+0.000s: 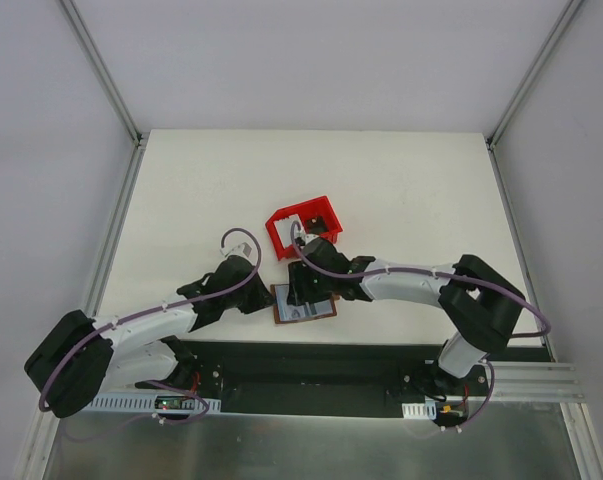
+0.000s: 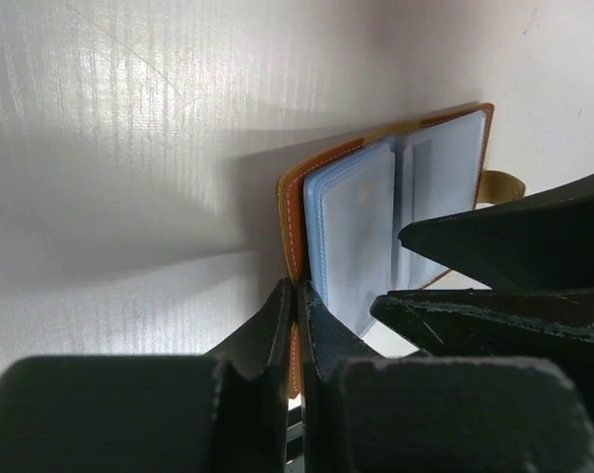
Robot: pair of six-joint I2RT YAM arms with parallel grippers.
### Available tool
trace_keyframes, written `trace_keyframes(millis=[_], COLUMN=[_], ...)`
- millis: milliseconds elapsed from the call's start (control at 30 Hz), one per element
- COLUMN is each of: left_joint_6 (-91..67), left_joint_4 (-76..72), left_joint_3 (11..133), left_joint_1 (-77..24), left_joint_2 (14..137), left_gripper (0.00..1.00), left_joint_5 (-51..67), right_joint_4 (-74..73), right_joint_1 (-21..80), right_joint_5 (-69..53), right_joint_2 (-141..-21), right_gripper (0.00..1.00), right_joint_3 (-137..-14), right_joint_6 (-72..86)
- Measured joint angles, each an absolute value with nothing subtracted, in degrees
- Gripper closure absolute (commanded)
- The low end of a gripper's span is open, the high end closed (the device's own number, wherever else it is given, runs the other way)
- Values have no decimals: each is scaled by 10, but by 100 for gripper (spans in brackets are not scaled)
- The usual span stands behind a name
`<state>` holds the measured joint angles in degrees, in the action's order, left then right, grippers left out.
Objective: Put the credit cards into the card holder
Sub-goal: Turn over the card slot in the card holder.
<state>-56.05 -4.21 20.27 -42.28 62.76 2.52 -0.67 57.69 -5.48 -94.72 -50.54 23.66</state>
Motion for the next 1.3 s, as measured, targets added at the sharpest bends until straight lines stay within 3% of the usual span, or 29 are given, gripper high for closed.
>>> trace_keyframes(millis=[333, 1000, 1300], left_joint_6=[-561, -561, -561], left_joint_4=[-41, -40, -40], left_joint_3=[200, 200, 200], left_joint_1=[-423, -423, -423], left_joint_2=[605, 595, 594], left_gripper=[100, 100, 100], left_joint_5=[26, 28, 28], right_joint_4=[-57, -108, -151], right_joint_1=[617, 632, 642], right_joint_5=[-3, 25, 54], right_joint_2=[-950, -991, -1008], right_gripper=[45, 48, 60], right_joint_3=[-584, -606, -641], right_joint_6=[218, 211, 206])
